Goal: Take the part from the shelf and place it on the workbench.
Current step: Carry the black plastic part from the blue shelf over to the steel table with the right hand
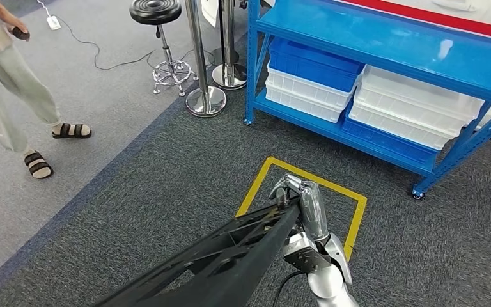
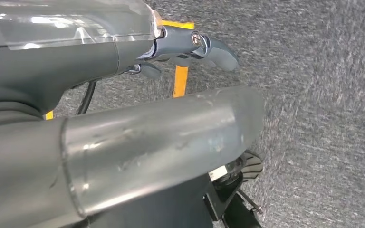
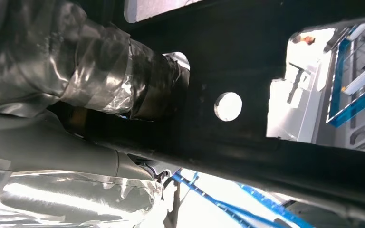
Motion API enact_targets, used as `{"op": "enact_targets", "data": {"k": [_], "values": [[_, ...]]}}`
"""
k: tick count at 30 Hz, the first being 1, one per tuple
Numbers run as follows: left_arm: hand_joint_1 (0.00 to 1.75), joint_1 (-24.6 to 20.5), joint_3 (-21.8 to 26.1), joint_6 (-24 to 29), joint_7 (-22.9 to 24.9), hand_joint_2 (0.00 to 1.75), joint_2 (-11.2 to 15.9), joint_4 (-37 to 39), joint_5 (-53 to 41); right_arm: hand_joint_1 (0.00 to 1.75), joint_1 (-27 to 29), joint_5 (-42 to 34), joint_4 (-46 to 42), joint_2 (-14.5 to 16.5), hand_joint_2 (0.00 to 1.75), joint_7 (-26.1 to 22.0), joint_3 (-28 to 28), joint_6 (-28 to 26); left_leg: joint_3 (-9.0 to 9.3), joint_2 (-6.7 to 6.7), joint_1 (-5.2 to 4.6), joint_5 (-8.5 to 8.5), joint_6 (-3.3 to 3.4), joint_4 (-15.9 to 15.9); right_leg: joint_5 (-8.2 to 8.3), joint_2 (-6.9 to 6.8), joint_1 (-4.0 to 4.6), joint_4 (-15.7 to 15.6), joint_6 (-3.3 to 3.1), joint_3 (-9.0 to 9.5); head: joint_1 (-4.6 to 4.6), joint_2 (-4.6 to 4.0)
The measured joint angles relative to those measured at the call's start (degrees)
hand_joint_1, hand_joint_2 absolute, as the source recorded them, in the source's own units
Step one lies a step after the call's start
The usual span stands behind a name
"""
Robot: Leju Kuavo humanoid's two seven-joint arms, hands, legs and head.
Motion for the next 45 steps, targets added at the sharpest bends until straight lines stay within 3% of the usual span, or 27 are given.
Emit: {"op": "enact_targets", "data": {"k": [3, 4, 5, 6, 8, 10, 12, 14, 15, 17, 19, 20, 21, 22, 25, 26, 29, 31, 34, 35, 36, 37, 38, 40, 42, 45], "values": [[0.0, -0.16, 0.02, 0.0, 0.0, 0.0, -0.02, 0.0, 0.01, 1.75, 0.12, 0.01, 0.02, -0.07, 0.0, 0.0, -0.05, -0.01, -0.75, -0.69, -0.16, 0.86, 0.86, -0.2, -5.96, 2.04, -0.08, 9.32, 0.19, -3.81, 0.0, 0.0], [0.0, -0.12, 0.03, 0.0, 0.0, 0.0, -0.01, 0.0, 0.01, 1.75, 0.19, 0.01, 0.03, -0.1, 0.0, 0.01, -0.07, -0.01, -1.08, -1.03, -0.25, 1.03, 0.92, -0.12, -7.17, 2.25, -0.08, 12.37, 0.18, -4.99, 0.0, 0.0], [0.0, -0.05, 0.03, 0.01, 0.0, 0.0, -0.01, 0.0, 0.02, 1.75, 0.24, 0.01, 0.04, -0.13, 0.0, 0.01, -0.07, -0.01, -1.38, -1.44, -0.31, 1.17, 0.89, 0.01, -7.26, 2.33, -0.08, 13.67, 0.16, -5.37, -0.01, 0.0], [0.0, 0.0, 0.04, 0.02, 0.0, 0.0, -0.01, 0.0, 0.02, 1.75, 0.27, 0.01, 0.04, -0.13, 0.0, 0.01, -0.07, -0.01, -1.63, -1.87, -0.33, 1.26, 0.82, 0.21, -6.3, 2.38, -0.1, 12.88, 0.09, -4.7, 0.0, 0.0], [0.0, 0.03, 0.06, 0.03, 0.0, 0.0, -0.02, 0.0, 0.02, 1.75, 0.25, 0.01, 0.04, -0.14, 0.0, 0.0, -0.07, 0.0, -2.05, -2.77, -0.3, 1.3, 0.59, 0.79, -3.0, 3.29, -0.2, 6.18, -0.22, -0.88, 0.0, 0.0], [0.0, -0.05, 0.07, 0.02, -0.01, 0.0, -0.04, 0.0, 0.05, 1.75, 0.26, 0.01, 0.02, -0.13, 0.0, 0.01, -0.08, 0.0, -2.68, -3.54, -0.43, 1.32, 0.06, 1.53, -1.36, 4.76, -0.22, 0.45, -0.54, 1.97, 0.0, 0.0], [0.0, 0.0, 0.07, 0.02, -0.02, 0.0, -0.04, 0.0, 0.12, 1.75, 0.29, 0.02, 0.0, -0.12, 0.0, 0.02, -0.09, 0.0, -3.23, -4.13, -0.46, 1.62, -0.71, 1.72, -1.29, 5.1, 0.01, -0.53, -0.86, 2.12, 0.0, 0.0], [0.0, 0.12, 0.09, -0.1, -0.02, 0.0, 0.02, 0.0, 0.17, 1.75, 0.28, 0.06, 0.0, -0.07, 0.0, 0.01, -0.05, 0.01, -3.62, -4.14, -0.29, 1.6, -1.37, 1.89, -0.79, 4.33, -0.08, -0.8, -1.55, 1.98, -0.01, 0.0], [0.0, 0.12, 0.1, -0.21, -0.02, 0.0, 0.05, 0.0, 0.2, 1.75, 0.26, 0.08, 0.0, -0.02, 0.0, 0.01, -0.03, 0.02, -4.11, -3.58, -0.21, 0.78, -1.69, 2.92, -0.52, 3.87, -0.17, -1.02, -1.93, 1.94, -0.02, 0.0], [0.0, 0.01, 0.11, -0.55, -0.02, 0.0, 0.16, 0.0, 0.23, 1.75, 0.27, 0.1, 0.02, 0.05, 0.0, 0.01, -0.02, 0.02, -6.29, -1.99, -0.05, -2.64, -2.3, 8.06, -0.15, 2.82, -0.19, -1.23, -2.47, 1.7, -0.04, 0.0], [0.0, -0.07, 0.11, -0.91, -0.02, 0.0, 0.25, 0.0, 0.27, 1.75, 0.29, 0.11, 0.1, 0.08, 0.0, 0.01, -0.03, 0.01, -8.95, -1.28, 0.1, -6.03, -2.82, 14.91, 0.02, 1.72, -0.04, -1.09, -2.6, 1.24, -0.07, 0.0], [0.0, -0.05, 0.11, -1.07, 0.01, 0.0, 0.28, 0.0, 0.26, 1.75, 0.3, 0.11, 0.15, 0.08, 0.0, 0.0, -0.03, 0.0, -9.38, -1.14, 0.12, -6.51, -2.96, 16.59, 0.07, 1.19, 0.0, -0.98, -2.59, 1.01, -0.07, 0.0], [0.0, -0.01, 0.11, -1.18, 0.04, 0.0, 0.32, 0.0, 0.23, 1.75, 0.3, 0.12, 0.19, 0.08, 0.0, 0.0, -0.03, -0.01, -8.72, -1.03, 0.12, -5.96, -2.99, 16.17, 0.12, 0.68, 0.03, -0.85, -2.55, 0.82, -0.07, 0.0], [0.0, 0.02, 0.11, -1.24, 0.09, 0.0, 0.38, 0.0, 0.17, 1.75, 0.3, 0.13, 0.21, 0.09, 0.0, 0.0, -0.02, -0.01, -6.96, -0.87, 0.11, -4.57, -2.89, 13.59, 0.16, 0.22, 0.05, -0.76, -2.5, 0.72, -0.07, 0.0], [0.0, -0.15, 0.11, -1.27, 0.23, 0.0, 0.61, 0.0, -0.07, 1.75, 0.28, 0.16, 0.22, 0.19, 0.0, 0.0, 0.04, -0.06, -0.8, 0.63, -0.35, -1.27, -1.92, 3.06, 0.38, -0.85, 0.29, -0.68, -2.04, 0.62, -0.07, 0.0], [0.0, -0.2, 0.11, -1.27, 0.25, 0.0, 0.67, 0.0, -0.13, 1.75, 0.29, 0.17, 0.22, 0.23, 0.0, 0.0, 0.07, -0.08, -0.12, 0.94, -0.57, -1.11, -1.51, 1.59, 0.53, -1.11, 0.36, -0.73, -1.75, 0.58, -0.07, 0.0], [0.0, -0.06, 0.11, -1.27, 0.26, 0.0, 0.79, 0.0, -0.29, 1.75, 0.34, 0.19, 0.22, 0.3, 0.0, 0.01, 0.16, -0.1, -0.32, 0.31, -0.68, -0.43, -0.33, 0.63, 0.88, -1.41, 0.32, -1.02, -0.71, 0.63, -0.06, 0.0], [0.0, -0.11, 0.12, -1.27, 0.29, 0.0, 0.81, 0.0, -0.35, 1.75, 0.4, 0.21, 0.22, 0.33, 0.0, -0.03, 0.18, -0.11, -0.33, -0.12, -0.39, 0.5, 0.57, -0.24, -1.07, 0.03, 0.25, 1.06, -0.21, -0.23, -0.05, 0.0], [0.0, -0.27, 0.13, -1.27, 0.31, 0.0, 0.84, 0.0, -0.36, 1.75, 0.81, 0.22, 0.31, 0.25, 0.0, -0.04, 0.11, -0.12, -1.21, -0.86, -0.38, 1.37, 1.2, -0.39, -6.81, 2.16, 0.22, 10.77, 0.08, -4.28, -0.05, 0.0], [0.0, -0.23, 0.14, -1.27, 0.32, 0.0, 0.85, 0.0, -0.36, 1.75, 1.0, 0.22, 0.35, 0.22, 0.0, -0.03, 0.09, -0.12, -1.58, -1.25, -0.44, 1.56, 1.17, -0.28, -7.54, 2.3, 0.21, 13.08, 0.13, -5.13, -0.05, 0.0], [0.0, -0.19, 0.14, -1.27, 0.33, 0.0, 0.87, 0.0, -0.36, 1.75, 1.14, 0.23, 0.39, 0.21, 0.0, -0.03, 0.08, -0.12, -1.92, -1.66, -0.47, 1.71, 1.1, -0.1, -7.15, 2.35, 0.2, 13.35, 0.14, -4.99, -0.05, 0.0], [0.0, -0.16, 0.15, -1.27, 0.33, 0.0, 0.89, 0.0, -0.36, 1.75, 1.22, 0.23, 0.4, 0.21, 0.0, -0.03, 0.08, -0.12, -2.23, -2.11, -0.48, 1.83, 1.01, 0.15, -5.82, 2.44, 0.18, 11.52, 0.1, -3.76, -0.05, 0.0], [0.0, -0.16, 0.15, -1.27, 0.33, 0.0, 0.9, 0.0, -0.36, 1.75, 1.25, 0.23, 0.4, 0.22, 0.0, -0.03, 0.08, -0.12, -2.49, -2.55, -0.47, 1.88, 0.89, 0.48, -3.99, 2.73, 0.13, 7.96, 0.01, -1.66, -0.05, 0.0], [0.0, -0.23, 0.15, -1.27, 0.33, 0.0, 0.9, 0.0, -0.35, 1.75, 1.24, 0.25, 0.4, 0.23, 0.0, -0.05, 0.1, -0.13, -3.14, -3.34, -0.61, 1.94, 0.46, 1.23, -1.96, 3.92, 0.13, 1.36, -0.32, 1.91, -0.05, 0.0], [0.0, -0.25, 0.16, -1.26, 0.28, 0.0, 0.92, 0.0, -0.32, 1.75, 1.27, 0.28, 0.42, 0.23, 0.0, -0.06, 0.14, -0.14, -3.72, -3.87, -0.68, 2.2, -0.25, 1.6, -1.8, 4.45, 0.29, -0.72, -0.79, 2.66, -0.07, 0.0], [0.0, -0.18, 0.19, -1.22, 0.11, 0.0, 1.03, 0.0, -0.06, 1.75, 1.28, 0.32, 0.52, 0.26, 0.0, -0.08, 0.46, -0.14, -4.36, -3.63, -0.4, 2.01, -1.28, 2.16, -0.89, 3.34, 0.29, -1.22, -2.03, 2.44, -0.07, 0.0]]}}
